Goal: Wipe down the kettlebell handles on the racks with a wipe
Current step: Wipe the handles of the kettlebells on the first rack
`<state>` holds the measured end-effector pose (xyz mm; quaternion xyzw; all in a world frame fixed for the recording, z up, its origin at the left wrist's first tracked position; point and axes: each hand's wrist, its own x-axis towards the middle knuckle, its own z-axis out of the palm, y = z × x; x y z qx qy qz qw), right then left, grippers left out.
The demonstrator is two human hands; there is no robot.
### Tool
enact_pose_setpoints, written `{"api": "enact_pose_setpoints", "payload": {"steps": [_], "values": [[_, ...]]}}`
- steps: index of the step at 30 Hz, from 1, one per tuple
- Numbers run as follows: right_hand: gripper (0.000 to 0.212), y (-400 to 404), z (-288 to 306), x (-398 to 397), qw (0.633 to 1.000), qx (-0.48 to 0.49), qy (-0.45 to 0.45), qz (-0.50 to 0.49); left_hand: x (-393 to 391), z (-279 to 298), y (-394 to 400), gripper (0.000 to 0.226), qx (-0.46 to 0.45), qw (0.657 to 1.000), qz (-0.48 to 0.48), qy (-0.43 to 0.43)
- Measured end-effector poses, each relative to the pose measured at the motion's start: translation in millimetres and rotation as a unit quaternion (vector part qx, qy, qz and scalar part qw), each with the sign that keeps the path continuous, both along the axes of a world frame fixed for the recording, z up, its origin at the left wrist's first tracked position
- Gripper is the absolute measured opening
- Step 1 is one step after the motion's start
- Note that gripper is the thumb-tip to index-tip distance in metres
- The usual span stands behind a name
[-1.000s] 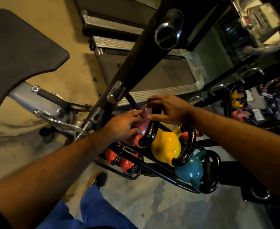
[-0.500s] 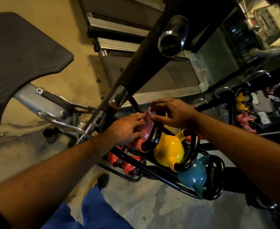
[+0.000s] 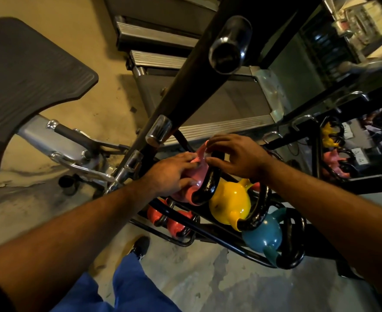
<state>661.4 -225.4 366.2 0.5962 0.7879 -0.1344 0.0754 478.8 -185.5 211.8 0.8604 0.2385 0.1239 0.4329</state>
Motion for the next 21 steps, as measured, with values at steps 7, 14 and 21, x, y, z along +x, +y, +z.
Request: {"api": "enact_pose_setpoints", "payload": {"steps": [7, 14, 21], "values": [[0.042, -18, -7, 2, 1.000, 0.023, 0.016, -0.014, 1, -3, 1, 0.063, -0.006, 1.000, -0.002, -0.004], [0.041, -38, -15, -12, 0.998, 0.068, -0.006, 0.002, 2, -5, 1, 0.062, -0.006, 1.000, -0.006, -0.018], [0.042, -63, -22, -12, 0.997, 0.071, 0.004, 0.004, 3, -5, 1, 0.061, -0.012, 1.000, -0.002, -0.018]]}}
